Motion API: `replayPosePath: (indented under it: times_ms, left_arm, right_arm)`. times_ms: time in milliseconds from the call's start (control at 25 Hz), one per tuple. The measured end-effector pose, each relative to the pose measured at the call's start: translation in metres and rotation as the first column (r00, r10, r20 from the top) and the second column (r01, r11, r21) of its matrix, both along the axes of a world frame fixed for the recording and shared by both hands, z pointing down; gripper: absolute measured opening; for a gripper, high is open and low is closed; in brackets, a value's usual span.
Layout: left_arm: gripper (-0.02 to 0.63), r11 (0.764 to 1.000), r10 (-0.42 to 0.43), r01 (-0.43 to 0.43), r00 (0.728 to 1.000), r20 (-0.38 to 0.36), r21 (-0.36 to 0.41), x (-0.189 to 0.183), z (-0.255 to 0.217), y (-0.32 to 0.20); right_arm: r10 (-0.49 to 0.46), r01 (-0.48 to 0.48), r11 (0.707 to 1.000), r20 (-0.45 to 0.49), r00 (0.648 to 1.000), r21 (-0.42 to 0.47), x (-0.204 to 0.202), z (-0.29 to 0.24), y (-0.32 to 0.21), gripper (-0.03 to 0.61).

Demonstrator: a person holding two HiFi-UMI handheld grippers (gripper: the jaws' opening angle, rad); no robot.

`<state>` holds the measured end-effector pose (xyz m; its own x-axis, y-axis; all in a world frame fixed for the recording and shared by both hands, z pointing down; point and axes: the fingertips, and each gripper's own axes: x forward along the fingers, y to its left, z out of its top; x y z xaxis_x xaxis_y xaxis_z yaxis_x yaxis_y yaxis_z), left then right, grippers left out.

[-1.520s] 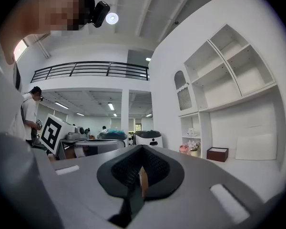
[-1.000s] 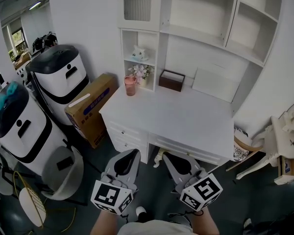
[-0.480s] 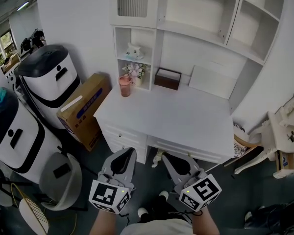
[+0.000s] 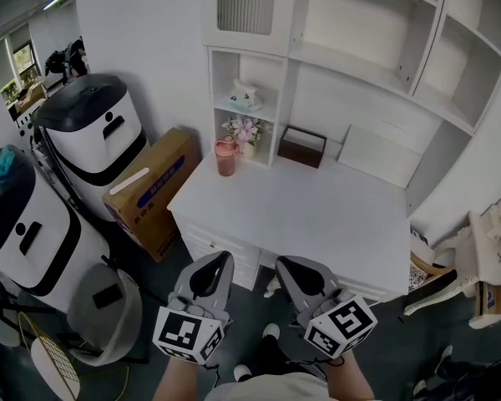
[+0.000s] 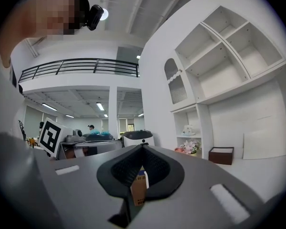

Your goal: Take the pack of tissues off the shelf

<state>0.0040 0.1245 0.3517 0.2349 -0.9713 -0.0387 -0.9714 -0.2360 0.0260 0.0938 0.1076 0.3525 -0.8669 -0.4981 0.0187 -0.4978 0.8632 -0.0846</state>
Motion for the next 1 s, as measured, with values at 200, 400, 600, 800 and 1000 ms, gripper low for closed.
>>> replayPosePath:
  times_ms: [200,400,600,800,1000]
  left_arm:
    - [0.002,1.000,-0.027,0.027,1.000,-0.004,0.005,-0.011,-0.005,-0.036]
    - [0.002,0.999,-0.039,0.039,0.999,-0.004,0.000,-0.014,-0.006,-0.070]
    - [0.002,0.999,-0.050,0.050,0.999,0.007,-0.003,-0.010,-0.008,-0.101]
    - [0.002,0.998,-0.061,0.061,0.998,0.014,0.000,-0.003,-0.012,-0.129]
    - [0.002,0.998,-0.069,0.068,0.997,0.021,0.014,0.009,-0.015,-0.152]
  right_arm:
    - [-0.029,0.029,1.000,0.001,1.000,0.005,-0.011,-0.005,-0.038,0.002]
    - [-0.044,0.044,0.999,0.011,0.999,0.007,-0.015,-0.008,-0.073,0.002]
    - [-0.062,0.062,0.998,0.014,0.998,0.005,-0.013,-0.010,-0.105,0.002]
    - [-0.081,0.081,0.997,0.018,0.997,0.006,-0.008,-0.012,-0.135,0.002]
    - [-0.087,0.087,0.996,0.028,0.996,0.010,0.003,-0.010,-0.157,0.002]
